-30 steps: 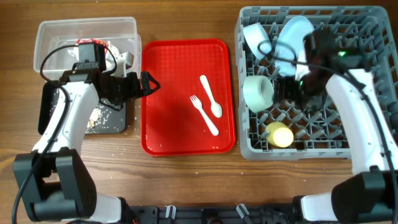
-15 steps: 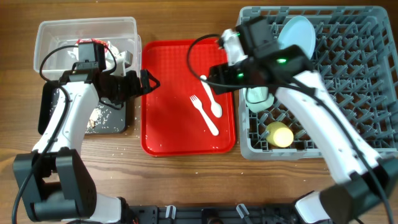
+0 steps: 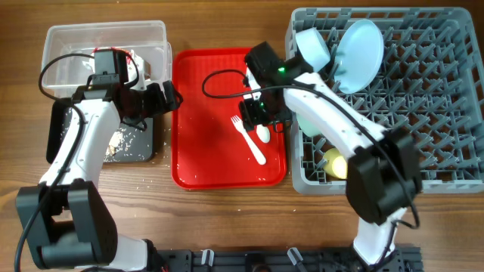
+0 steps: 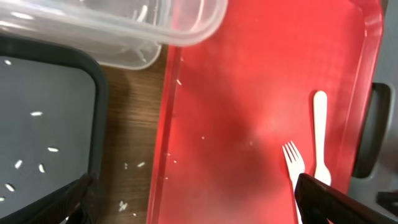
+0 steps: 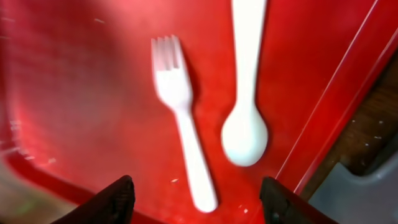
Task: Sort waste into correct bins and load items into the dishwasher rack
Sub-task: 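Move the right gripper to the red tray and grasp the white spoon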
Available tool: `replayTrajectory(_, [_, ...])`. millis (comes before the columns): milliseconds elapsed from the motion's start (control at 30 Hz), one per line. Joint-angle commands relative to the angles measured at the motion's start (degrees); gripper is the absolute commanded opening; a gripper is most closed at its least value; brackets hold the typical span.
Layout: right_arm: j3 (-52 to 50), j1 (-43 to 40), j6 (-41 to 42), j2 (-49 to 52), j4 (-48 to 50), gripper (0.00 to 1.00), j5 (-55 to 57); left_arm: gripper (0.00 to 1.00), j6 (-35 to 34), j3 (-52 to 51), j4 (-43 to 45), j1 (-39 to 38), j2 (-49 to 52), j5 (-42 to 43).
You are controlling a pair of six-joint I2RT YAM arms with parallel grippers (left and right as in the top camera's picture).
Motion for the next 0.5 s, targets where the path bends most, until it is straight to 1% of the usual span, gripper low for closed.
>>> replayTrajectory(0, [0.74,-0.09,1.07,3.76,-0.13,0.61,2.14,1.0,-0.52,0.15,0.57,0.33,-1.14,-1.44])
replayTrajectory(100, [0.74,-0.39,2.45,5.86,-0.09,0.57,3.58,1.0,-0.52,0.15,0.55,0.33,-1.14,-1.44])
replayTrajectory(167, [0.74,-0.92,1.9,7.08,0.02,0.53,3.61,1.0,-0.52,0.15,0.55,0.33,-1.14,-1.44])
replayTrajectory(300, [0.72,-1.84,-3.17,8.5,-0.07,0.47,3.78,1.0,-0.52,0.15,0.55,0.33,-1.14,-1.44])
replayTrajectory(467, [0.72,-2.19,-10.49,8.68,-0.13,0.44,4.04,1.0,-0.52,0.15,0.57,0.33,-1.14,-1.44])
